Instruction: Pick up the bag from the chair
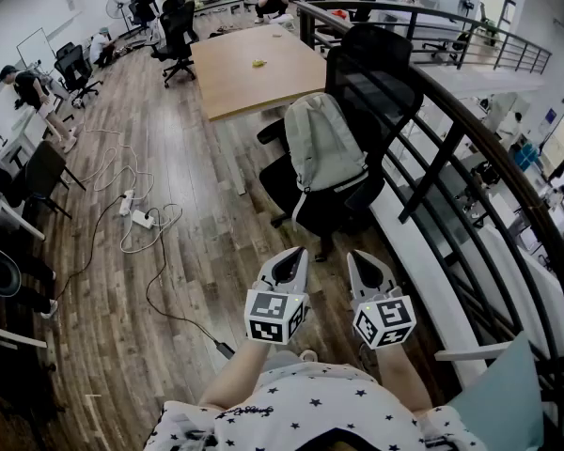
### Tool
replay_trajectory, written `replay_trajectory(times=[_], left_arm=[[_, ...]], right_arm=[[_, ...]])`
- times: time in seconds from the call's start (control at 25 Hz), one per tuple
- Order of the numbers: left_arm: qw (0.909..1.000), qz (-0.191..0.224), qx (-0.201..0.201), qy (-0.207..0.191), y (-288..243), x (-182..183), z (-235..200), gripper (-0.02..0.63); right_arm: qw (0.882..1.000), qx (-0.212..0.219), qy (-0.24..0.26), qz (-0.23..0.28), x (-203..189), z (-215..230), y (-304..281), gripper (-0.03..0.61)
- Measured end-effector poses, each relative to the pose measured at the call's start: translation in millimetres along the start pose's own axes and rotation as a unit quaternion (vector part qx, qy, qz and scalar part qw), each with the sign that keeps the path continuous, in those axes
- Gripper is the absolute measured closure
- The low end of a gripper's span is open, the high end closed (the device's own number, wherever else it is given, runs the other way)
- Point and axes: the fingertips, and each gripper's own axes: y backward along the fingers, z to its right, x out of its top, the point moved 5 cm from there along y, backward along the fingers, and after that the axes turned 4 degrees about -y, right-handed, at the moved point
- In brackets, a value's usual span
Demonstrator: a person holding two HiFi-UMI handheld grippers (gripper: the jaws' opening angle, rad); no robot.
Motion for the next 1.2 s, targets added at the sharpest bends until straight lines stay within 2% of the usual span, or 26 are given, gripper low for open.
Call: replay_trajectory(times=[0.64,0.92,1.2], left_arm=[[0.9993,-0.019,0.023,0.022,23.9,-12.9,-7.9,0.604],[0.9996,-0.019,0.01,0.02,-9.5,-8.1,-28.2,0.604],[0.9997,-0.015,0.003,0.021,-69.9,8.3,-81.6,0.604]], right_arm=[[0.999,0.014,-0.031,-0.003,-11.6,-14.9,0.3,0.584],[0.999,0.001,-0.032,-0.004,-5.7,3.0,-36.8,0.584],[0.999,-0.01,-0.034,-0.006,8.7,30.6,-109.4,0.584]])
